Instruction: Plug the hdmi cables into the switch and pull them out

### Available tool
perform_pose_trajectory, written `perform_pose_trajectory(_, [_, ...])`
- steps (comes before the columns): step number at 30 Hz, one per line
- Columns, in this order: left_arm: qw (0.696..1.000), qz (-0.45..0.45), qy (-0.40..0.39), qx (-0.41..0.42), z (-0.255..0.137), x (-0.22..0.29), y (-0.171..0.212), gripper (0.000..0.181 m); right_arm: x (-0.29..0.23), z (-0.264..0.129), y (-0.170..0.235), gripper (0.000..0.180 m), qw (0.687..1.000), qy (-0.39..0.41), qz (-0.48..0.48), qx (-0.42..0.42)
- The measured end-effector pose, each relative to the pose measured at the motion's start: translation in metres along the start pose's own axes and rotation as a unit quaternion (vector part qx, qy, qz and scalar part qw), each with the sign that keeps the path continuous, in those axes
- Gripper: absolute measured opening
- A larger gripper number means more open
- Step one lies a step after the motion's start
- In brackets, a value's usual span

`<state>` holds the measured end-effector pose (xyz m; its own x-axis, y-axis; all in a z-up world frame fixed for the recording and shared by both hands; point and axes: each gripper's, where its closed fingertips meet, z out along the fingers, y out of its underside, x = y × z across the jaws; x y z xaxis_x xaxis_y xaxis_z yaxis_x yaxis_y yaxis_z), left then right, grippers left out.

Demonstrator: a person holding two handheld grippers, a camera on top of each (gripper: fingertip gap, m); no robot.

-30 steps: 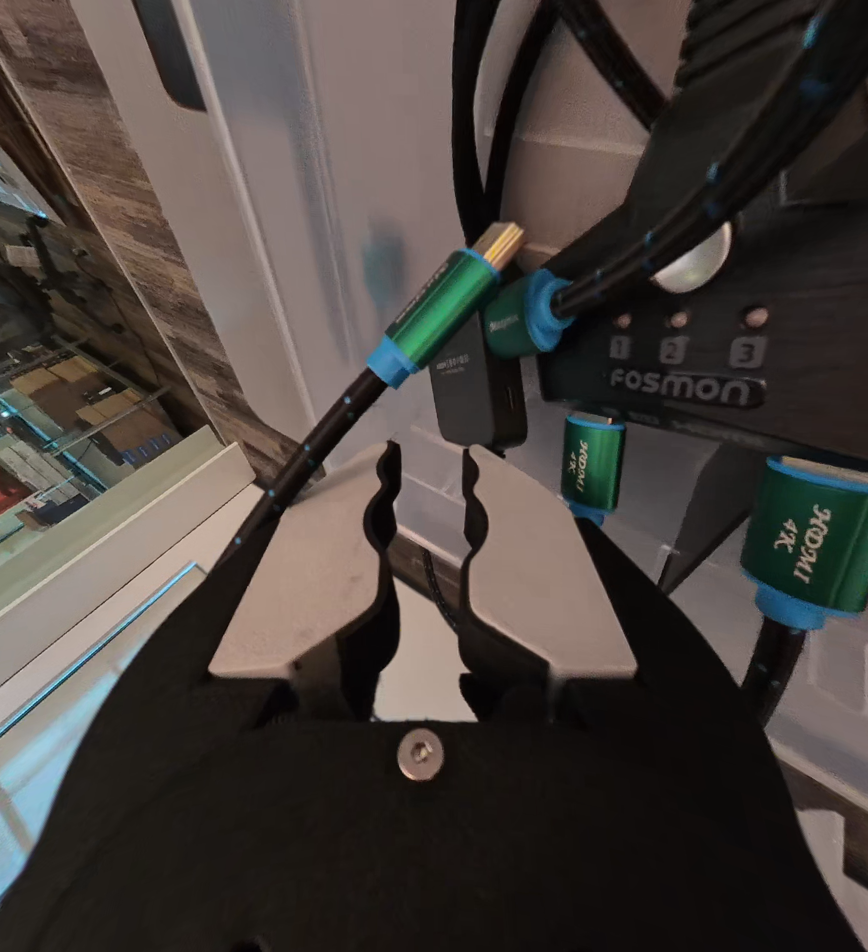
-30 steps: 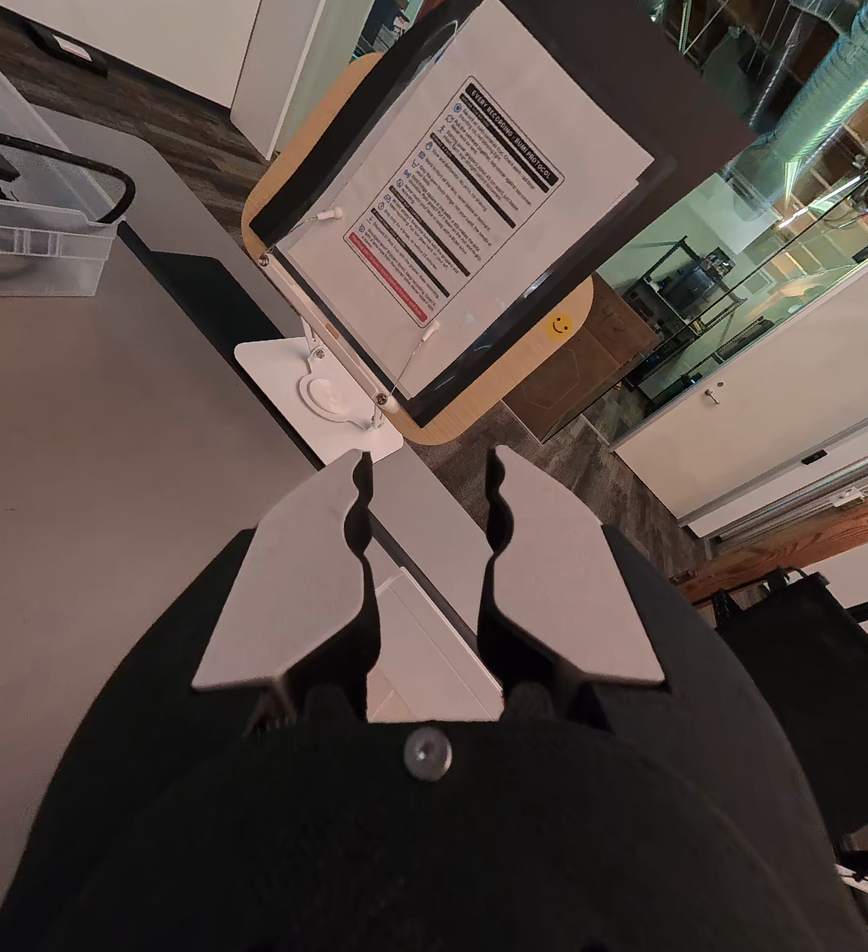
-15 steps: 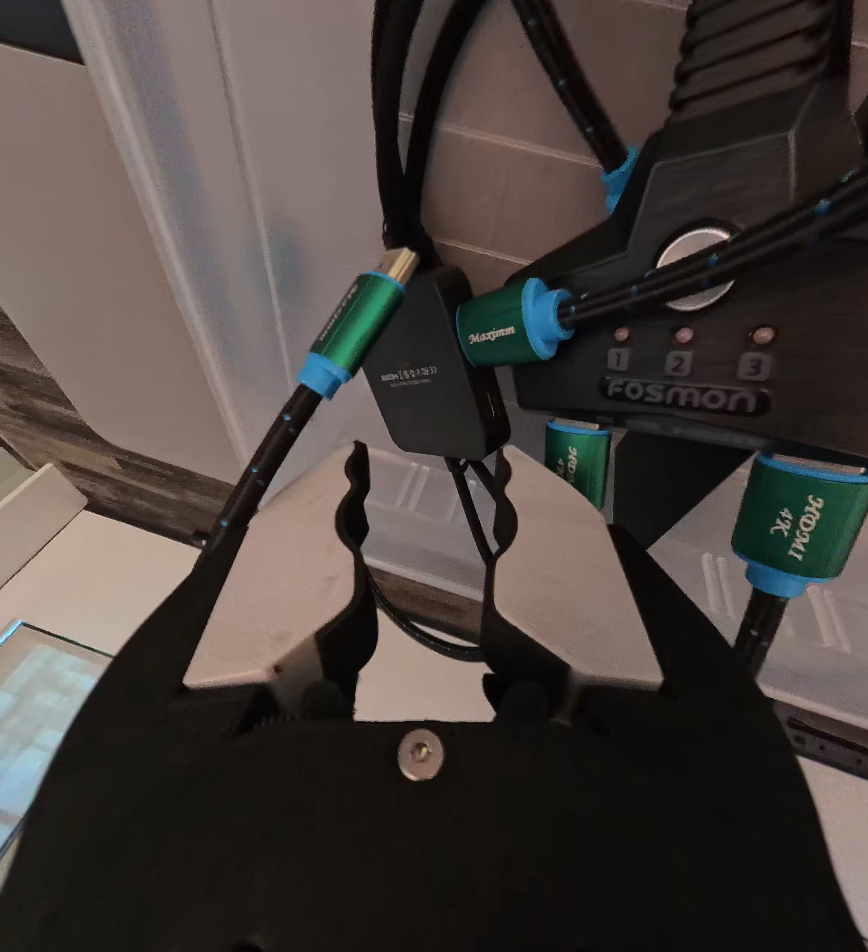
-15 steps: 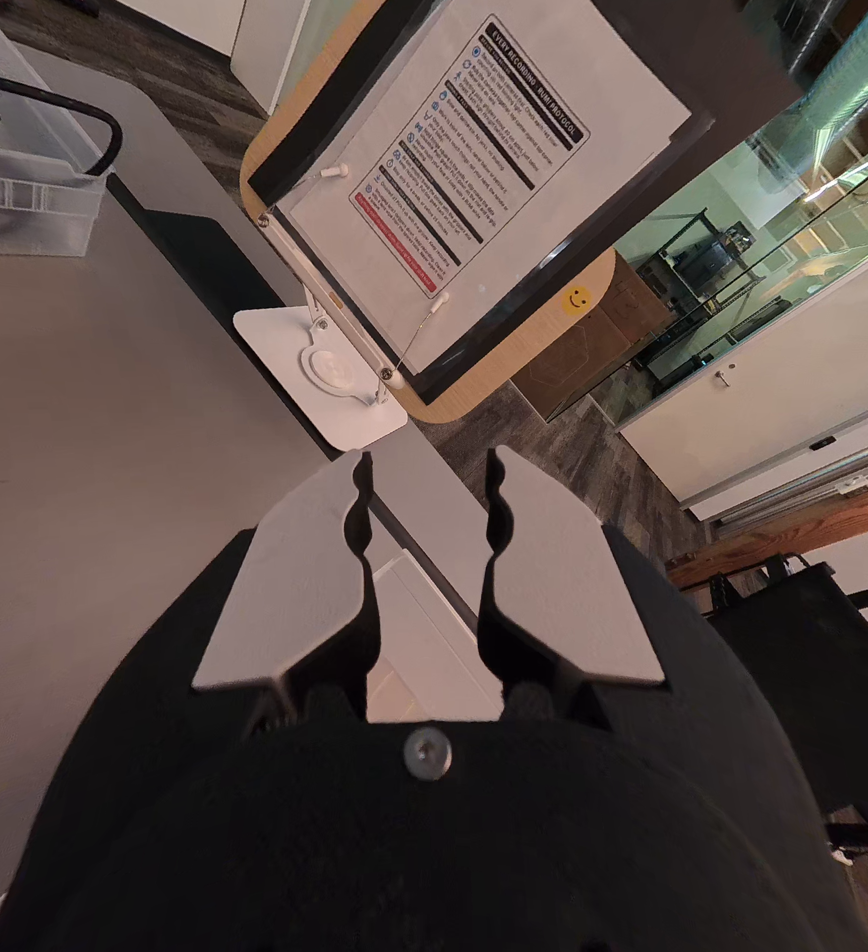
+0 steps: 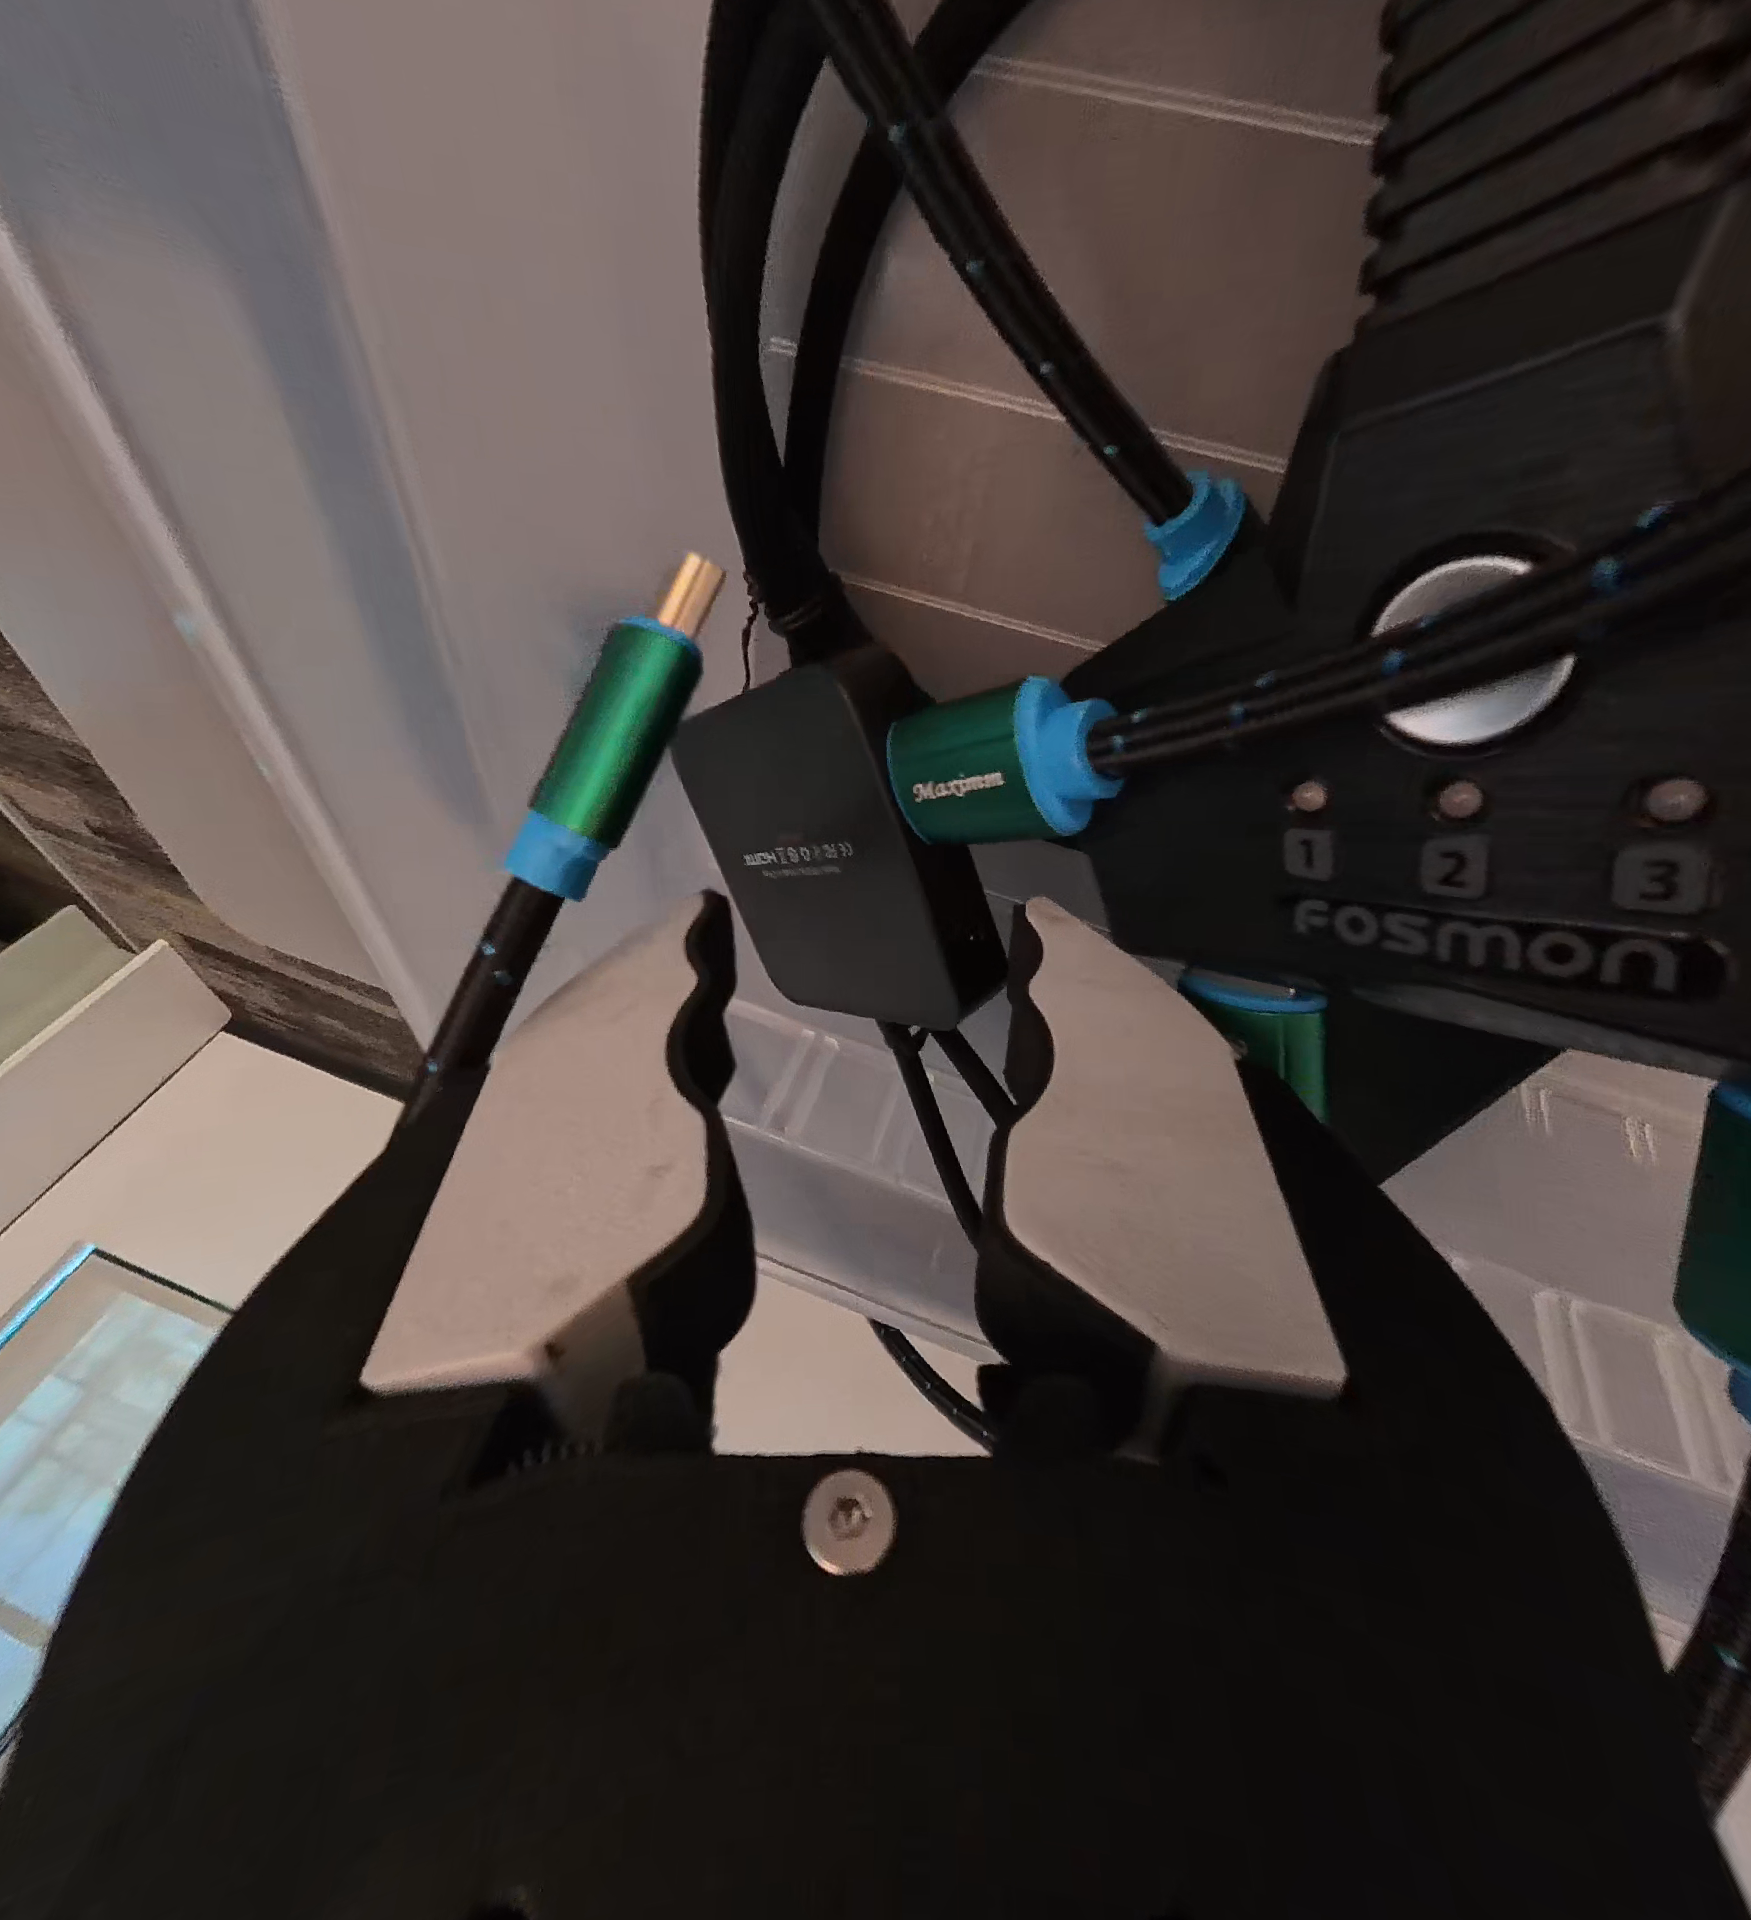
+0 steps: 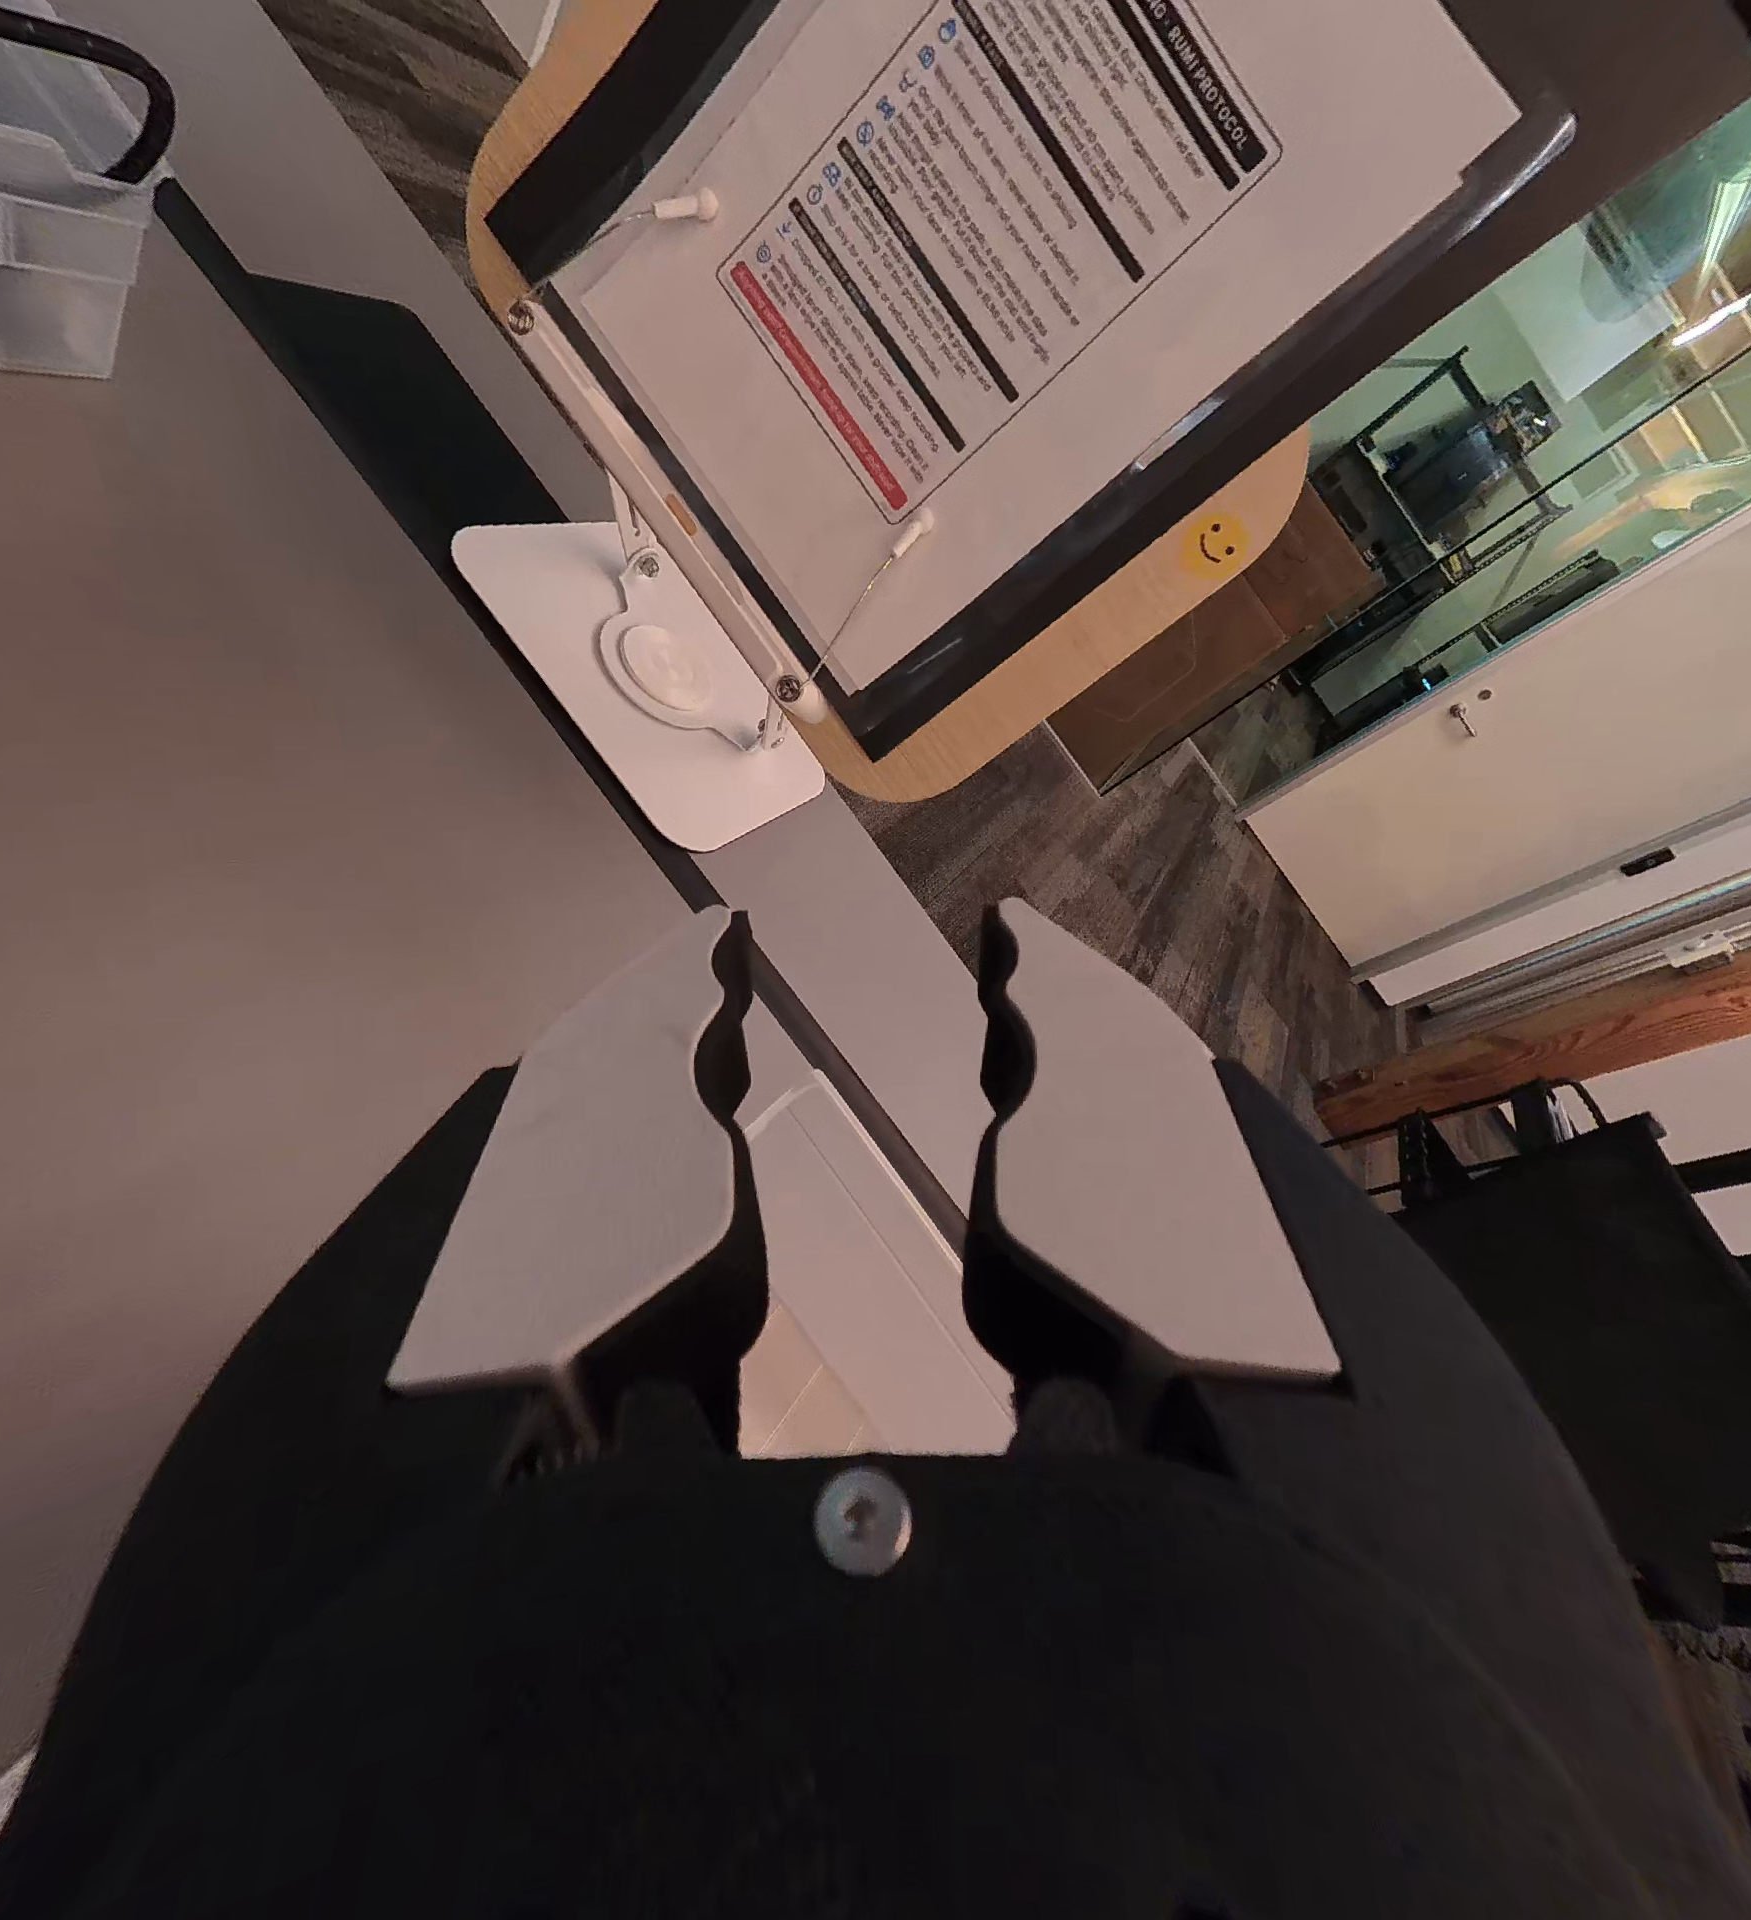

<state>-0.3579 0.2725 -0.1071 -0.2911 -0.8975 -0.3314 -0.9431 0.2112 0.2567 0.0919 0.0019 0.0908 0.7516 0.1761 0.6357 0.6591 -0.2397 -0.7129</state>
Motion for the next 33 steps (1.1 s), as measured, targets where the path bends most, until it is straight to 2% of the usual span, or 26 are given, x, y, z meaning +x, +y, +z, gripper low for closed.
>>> perform_pose_trajectory(5, [1.0,0.013,-0.024,-0.003,-0.004,0.003,0.002,0.028,-0.002,-0.001,-0.001,0.042,1.0,-0.001,-0.006,-0.001])
perform_pose_trajectory(14, [0.996,-0.011,-0.091,-0.009,-0.028,-0.02,0.011,0.016,-0.002,-0.005,-0.004,0.042,1.0,0.001,-0.013,0.002])
perform_pose_trajectory(16, [0.995,-0.014,-0.098,-0.006,-0.039,-0.024,0.015,0.014,-0.003,-0.005,-0.004,0.042,1.0,-0.002,-0.013,0.003])
perform_pose_trajectory(26, [0.997,-0.041,0.025,0.052,-0.114,0.018,0.009,0.013,-0.006,-0.008,-0.01,0.042,1.0,-0.012,-0.012,0.021])
perform_pose_trajectory(33, [0.999,-0.031,-0.041,0.003,-0.188,0.012,0.021,0.013,-0.008,-0.011,-0.013,0.042,0.999,-0.021,-0.008,0.036])
